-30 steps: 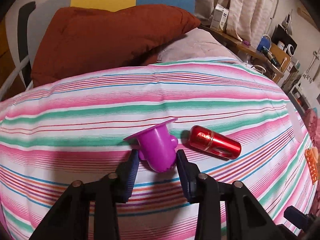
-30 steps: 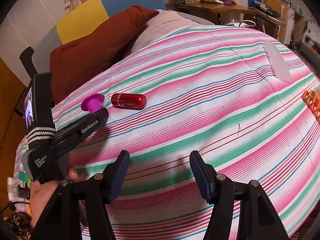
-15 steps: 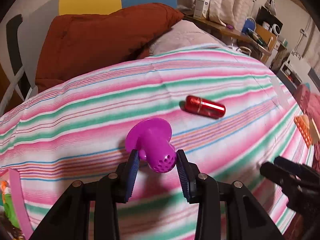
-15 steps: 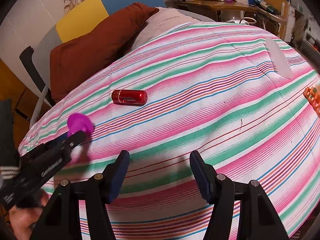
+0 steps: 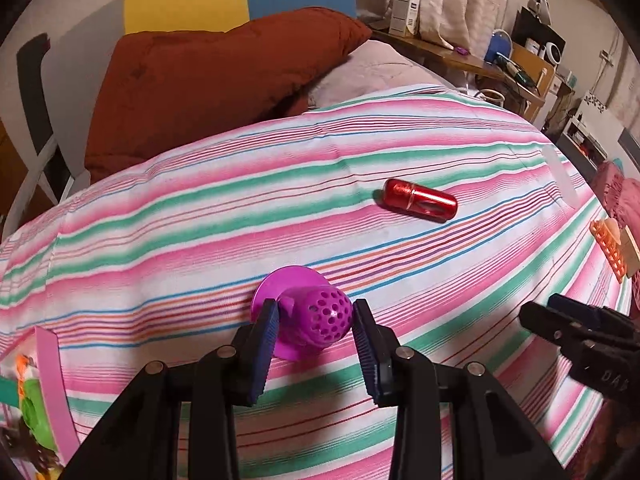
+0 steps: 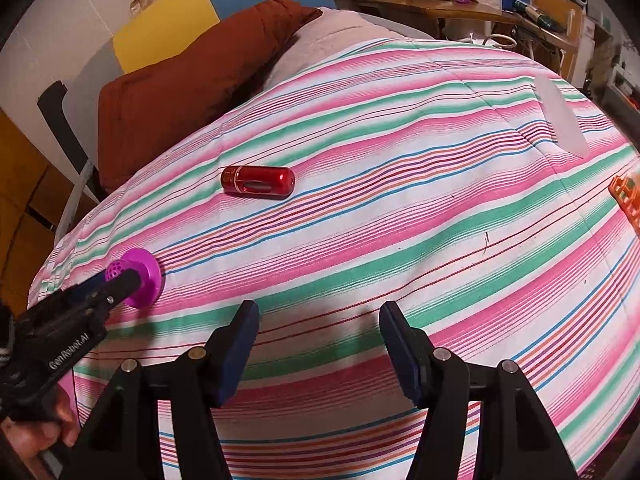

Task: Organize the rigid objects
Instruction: 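Grasp the purple suction cup with the left gripper, then grasp the red bottle with the right gripper while the left holds the purple cup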

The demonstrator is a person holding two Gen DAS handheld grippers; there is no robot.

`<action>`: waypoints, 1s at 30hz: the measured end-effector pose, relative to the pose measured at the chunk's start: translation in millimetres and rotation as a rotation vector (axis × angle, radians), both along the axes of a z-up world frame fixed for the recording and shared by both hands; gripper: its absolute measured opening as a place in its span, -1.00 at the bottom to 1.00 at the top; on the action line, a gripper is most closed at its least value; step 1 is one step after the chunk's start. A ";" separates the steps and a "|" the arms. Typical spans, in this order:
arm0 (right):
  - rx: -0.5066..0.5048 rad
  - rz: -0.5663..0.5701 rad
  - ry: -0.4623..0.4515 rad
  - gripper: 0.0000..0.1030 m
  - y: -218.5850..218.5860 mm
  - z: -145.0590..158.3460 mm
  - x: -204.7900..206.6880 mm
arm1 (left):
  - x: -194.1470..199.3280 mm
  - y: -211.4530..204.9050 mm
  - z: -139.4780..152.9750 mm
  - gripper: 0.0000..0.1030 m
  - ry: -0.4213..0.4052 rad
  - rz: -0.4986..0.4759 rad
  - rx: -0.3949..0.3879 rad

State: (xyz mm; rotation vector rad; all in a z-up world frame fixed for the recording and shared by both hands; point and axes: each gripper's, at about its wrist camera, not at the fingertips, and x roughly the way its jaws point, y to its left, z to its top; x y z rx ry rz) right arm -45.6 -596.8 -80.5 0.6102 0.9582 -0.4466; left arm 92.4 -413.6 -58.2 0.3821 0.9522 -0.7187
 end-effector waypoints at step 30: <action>-0.286 0.249 -0.117 0.23 28.5 13.8 42.2 | -18.5 49.5 -33.3 -0.36 -0.104 0.084 -0.162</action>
